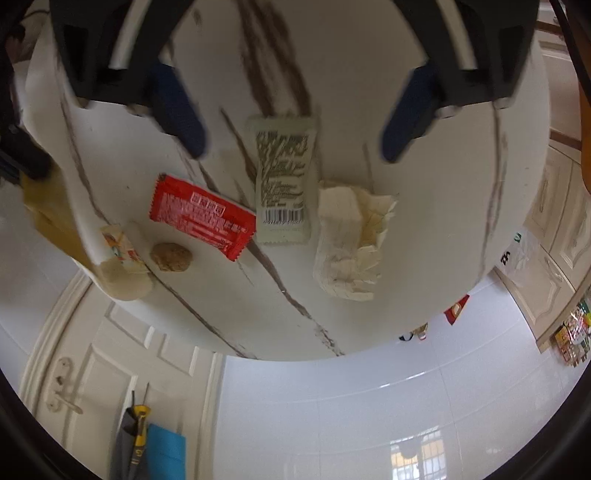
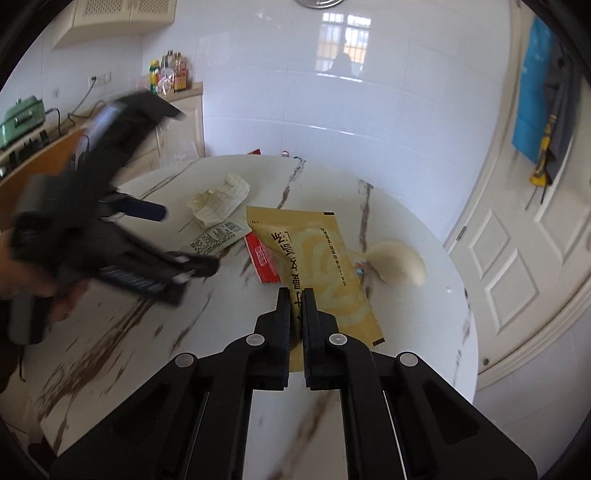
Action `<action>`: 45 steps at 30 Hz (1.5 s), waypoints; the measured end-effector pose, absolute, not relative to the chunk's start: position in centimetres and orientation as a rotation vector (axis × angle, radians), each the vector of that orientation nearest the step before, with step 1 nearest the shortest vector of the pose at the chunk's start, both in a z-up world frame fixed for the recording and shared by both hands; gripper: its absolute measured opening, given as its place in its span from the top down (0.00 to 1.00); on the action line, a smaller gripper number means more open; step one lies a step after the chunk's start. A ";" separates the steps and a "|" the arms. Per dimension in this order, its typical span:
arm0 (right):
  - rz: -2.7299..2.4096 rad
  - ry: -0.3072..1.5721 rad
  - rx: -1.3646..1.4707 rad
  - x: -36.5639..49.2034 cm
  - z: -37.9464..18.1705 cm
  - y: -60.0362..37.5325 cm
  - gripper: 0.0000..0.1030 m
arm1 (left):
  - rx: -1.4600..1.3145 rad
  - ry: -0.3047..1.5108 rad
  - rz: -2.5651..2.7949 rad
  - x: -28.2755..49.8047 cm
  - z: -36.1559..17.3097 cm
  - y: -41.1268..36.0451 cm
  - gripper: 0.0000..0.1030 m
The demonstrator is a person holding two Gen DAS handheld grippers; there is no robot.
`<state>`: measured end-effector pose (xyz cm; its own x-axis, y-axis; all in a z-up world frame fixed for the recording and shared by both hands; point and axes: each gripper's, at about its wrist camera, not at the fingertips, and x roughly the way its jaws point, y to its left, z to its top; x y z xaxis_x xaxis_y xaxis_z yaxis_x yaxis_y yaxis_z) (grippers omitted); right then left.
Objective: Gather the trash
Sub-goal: 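Grasp the white packet with the left gripper while the right grasps the yellow wrapper, then carry the white packet and yellow wrapper to the blue bucket and release both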
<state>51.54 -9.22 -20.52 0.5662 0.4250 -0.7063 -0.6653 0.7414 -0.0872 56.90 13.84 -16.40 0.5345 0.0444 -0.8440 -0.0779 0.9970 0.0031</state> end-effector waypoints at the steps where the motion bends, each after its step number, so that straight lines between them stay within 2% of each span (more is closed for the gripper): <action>1: 0.658 0.717 -0.356 51.4 -20.5 -9.6 0.94 | -0.044 1.020 0.074 57.3 -16.7 14.0 0.33; 2: 0.660 0.715 -0.341 51.3 -20.4 -10.2 0.94 | -0.043 1.004 0.079 57.4 -16.7 14.0 0.35; 5: 0.658 0.719 -0.322 51.3 -20.3 -11.3 0.94 | -0.037 1.000 0.059 57.6 -16.5 14.0 0.53; 6: 0.659 0.722 -0.315 51.3 -20.3 -11.6 0.94 | -0.032 0.993 0.040 57.5 -16.5 13.8 0.69; 7: 0.660 0.722 -0.303 51.4 -20.3 -11.9 0.94 | -0.030 0.987 0.022 57.5 -16.4 13.5 0.79; 10: 0.663 0.720 -0.287 51.3 -20.2 -12.4 0.94 | -0.029 0.979 0.015 57.1 -16.4 13.6 0.83; 16: 0.668 0.718 -0.258 49.9 -19.9 -13.3 0.95 | -0.063 0.942 0.001 54.2 -15.6 12.9 0.88; 25: 0.665 0.682 -0.228 46.2 -17.8 -14.8 0.94 | -0.033 0.817 -0.049 45.9 -10.5 10.3 0.89; 36: 0.551 0.614 -0.204 41.6 -14.2 -21.7 0.94 | 0.062 0.724 -0.254 40.0 -6.1 -1.9 0.89; 45: 0.365 0.646 -0.123 40.4 -15.0 -33.6 0.94 | 0.135 0.786 -0.457 42.6 -9.5 -14.3 0.89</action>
<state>40.35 -33.59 -14.99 0.7376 0.2939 -0.6079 -0.3694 0.9293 0.0011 42.57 -14.31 -9.51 0.6149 -0.3456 -0.7088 0.4445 0.8943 -0.0504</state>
